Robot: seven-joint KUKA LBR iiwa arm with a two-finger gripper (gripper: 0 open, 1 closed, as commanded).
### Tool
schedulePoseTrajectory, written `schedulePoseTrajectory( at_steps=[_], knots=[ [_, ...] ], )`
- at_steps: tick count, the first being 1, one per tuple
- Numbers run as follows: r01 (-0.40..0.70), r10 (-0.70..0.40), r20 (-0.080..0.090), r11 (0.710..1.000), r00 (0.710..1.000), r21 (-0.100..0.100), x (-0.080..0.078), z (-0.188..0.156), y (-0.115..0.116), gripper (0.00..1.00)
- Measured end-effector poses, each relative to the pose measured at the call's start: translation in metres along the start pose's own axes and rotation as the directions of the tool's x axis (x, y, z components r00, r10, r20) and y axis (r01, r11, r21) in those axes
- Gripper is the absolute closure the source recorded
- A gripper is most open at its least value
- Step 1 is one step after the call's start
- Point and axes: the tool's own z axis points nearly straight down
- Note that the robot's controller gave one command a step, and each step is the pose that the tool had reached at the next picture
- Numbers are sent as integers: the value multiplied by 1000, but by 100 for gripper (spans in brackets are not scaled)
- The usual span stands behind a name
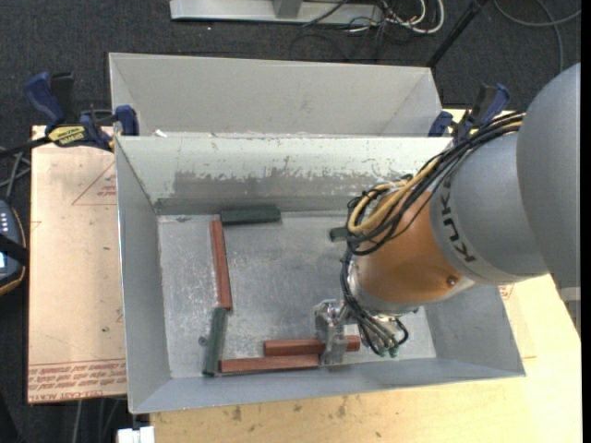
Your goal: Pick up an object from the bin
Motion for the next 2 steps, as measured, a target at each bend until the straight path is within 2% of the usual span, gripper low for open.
schedulePoseTrajectory(
  at_steps=[2],
  knots=[
    [0,0,-3,1000,1000,0,1,-3,0,100]
  ],
)
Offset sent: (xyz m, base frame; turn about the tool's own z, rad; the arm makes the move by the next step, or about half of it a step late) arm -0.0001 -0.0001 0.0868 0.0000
